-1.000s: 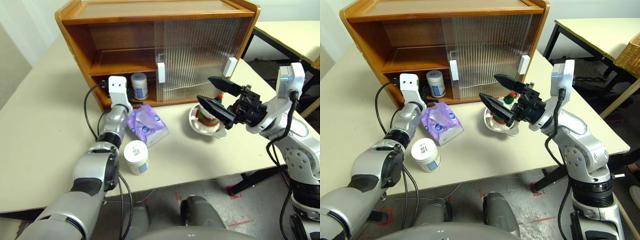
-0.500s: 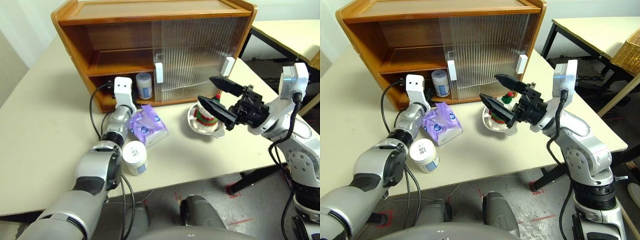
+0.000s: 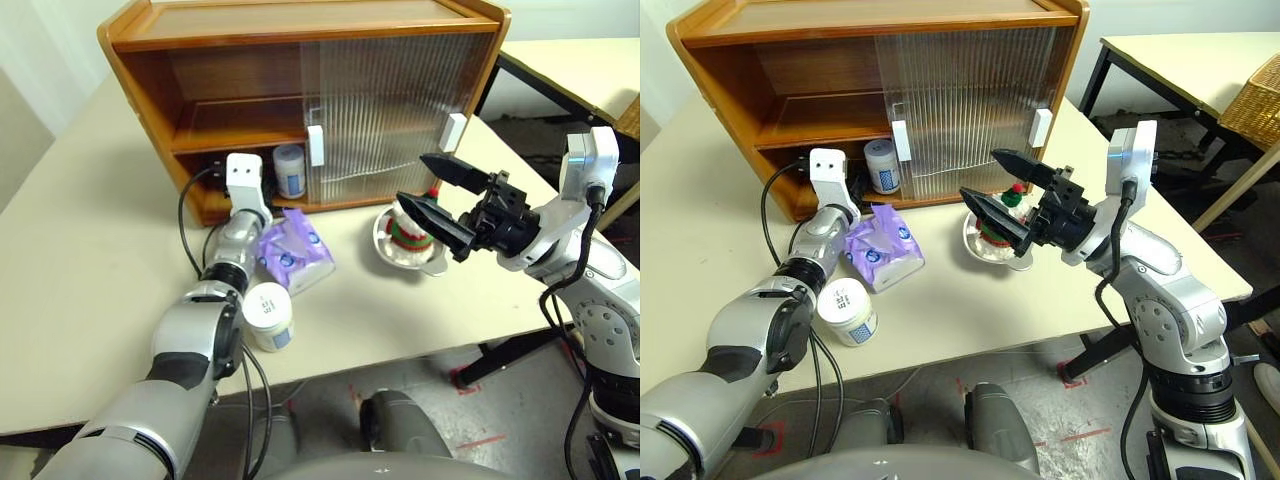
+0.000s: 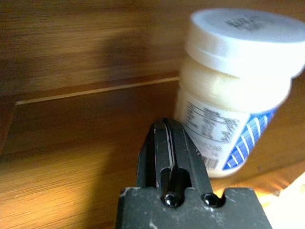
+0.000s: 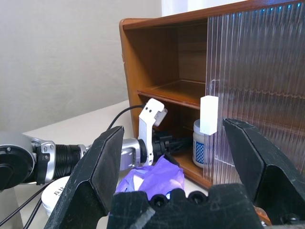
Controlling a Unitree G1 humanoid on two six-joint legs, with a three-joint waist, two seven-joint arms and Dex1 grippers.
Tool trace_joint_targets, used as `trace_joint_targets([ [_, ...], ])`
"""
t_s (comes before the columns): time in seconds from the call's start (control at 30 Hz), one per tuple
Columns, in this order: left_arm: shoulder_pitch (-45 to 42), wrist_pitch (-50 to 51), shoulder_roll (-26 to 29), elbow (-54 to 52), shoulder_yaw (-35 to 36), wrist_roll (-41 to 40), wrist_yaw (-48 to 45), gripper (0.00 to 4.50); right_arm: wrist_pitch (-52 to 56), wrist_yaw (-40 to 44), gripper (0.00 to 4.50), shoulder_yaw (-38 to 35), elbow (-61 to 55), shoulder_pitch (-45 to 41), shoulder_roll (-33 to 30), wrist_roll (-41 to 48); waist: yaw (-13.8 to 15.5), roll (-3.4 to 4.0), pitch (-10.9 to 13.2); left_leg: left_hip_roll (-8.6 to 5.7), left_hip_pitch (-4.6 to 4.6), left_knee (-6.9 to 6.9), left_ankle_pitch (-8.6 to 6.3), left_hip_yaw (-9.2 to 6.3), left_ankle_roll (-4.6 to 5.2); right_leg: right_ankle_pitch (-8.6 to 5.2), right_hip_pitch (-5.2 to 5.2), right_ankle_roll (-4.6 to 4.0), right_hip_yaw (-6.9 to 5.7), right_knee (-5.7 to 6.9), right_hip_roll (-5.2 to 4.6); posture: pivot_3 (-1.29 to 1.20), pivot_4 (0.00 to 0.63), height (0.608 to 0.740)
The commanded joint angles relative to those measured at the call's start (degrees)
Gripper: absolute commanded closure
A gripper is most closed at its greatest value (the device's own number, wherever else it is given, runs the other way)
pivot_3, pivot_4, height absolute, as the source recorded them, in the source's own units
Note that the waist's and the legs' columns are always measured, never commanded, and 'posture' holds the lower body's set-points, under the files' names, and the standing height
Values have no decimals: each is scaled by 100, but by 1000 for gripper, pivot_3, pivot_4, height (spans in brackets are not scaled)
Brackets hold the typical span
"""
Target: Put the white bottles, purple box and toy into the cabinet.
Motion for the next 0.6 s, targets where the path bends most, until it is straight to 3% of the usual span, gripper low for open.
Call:
trace_joint_targets([
  [0.03,-81,-119,62,-95,137,-155,-66,4480,3,42,0,40,60,-64,22,21,4,0,0,0,0,0,0,0,0,0,0,0,0,0,0,-134,0,740],
  [0.6,558,-85,135,-1331,209,-554,-731,4480,-40,259,0,124,322,-224,112,-48,28,0,0,0,0,-3,1,0,1,1,0,0,1,-1,1,-88,0,740],
])
